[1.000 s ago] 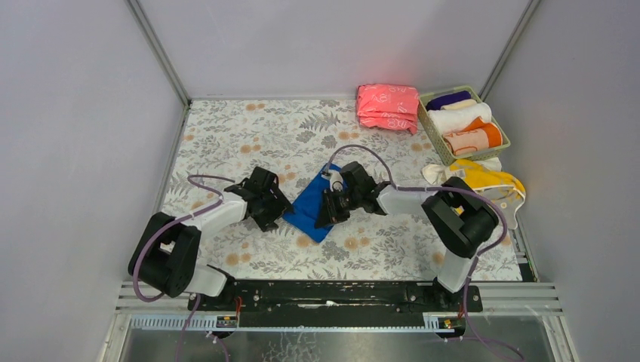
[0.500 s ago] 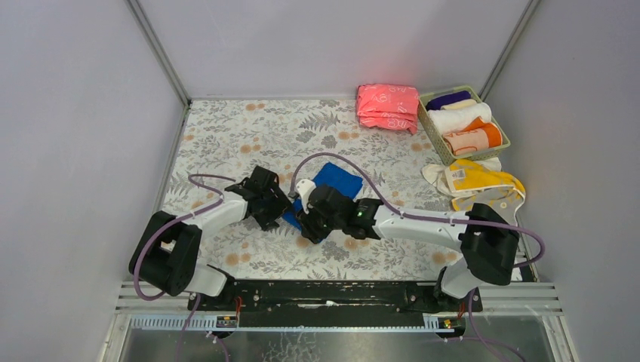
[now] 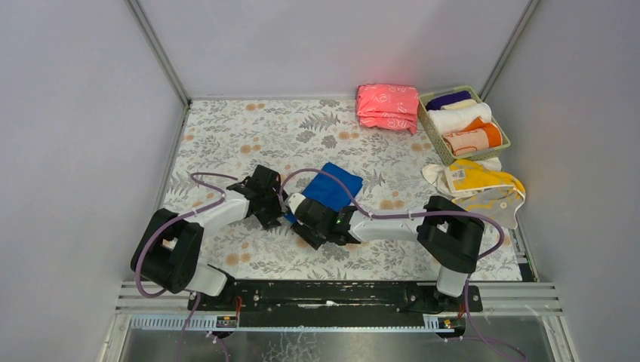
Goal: Roll the towels
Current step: Roll the towel at the center of the board.
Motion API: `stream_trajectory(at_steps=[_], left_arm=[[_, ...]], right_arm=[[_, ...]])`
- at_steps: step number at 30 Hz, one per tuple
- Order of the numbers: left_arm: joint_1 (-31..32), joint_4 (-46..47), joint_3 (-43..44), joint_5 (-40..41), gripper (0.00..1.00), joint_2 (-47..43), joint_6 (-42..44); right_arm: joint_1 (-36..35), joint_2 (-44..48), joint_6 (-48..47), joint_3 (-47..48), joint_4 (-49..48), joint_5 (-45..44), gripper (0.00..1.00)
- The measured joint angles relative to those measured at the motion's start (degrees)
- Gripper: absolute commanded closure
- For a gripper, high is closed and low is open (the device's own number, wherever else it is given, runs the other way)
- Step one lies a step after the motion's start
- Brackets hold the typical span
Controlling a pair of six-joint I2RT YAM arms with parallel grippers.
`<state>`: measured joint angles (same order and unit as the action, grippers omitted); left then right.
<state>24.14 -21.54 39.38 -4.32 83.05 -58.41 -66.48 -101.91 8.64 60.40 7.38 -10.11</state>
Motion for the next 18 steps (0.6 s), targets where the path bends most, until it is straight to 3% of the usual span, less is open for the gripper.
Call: stream_trajectory(at_steps=[6, 11, 18], left_arm=[[0.20, 0.20, 0.48, 0.07, 0.32, 0.57, 0.20], [0.22, 0.09, 1.07, 0.20, 0.31, 0.83, 0.33], [0.61, -0.57, 1.53, 2.19, 0.22, -0.02, 0.50]], right_arm=[[-0.31, -2.69, -1.07, 0.48, -0.39, -3.89, 0.46], [-0.46, -3.08, -1.40, 0.61, -0.35, -5.95, 0.74], [0.50, -2.14, -1.33, 0.31, -0.70, -0.17, 0.91]])
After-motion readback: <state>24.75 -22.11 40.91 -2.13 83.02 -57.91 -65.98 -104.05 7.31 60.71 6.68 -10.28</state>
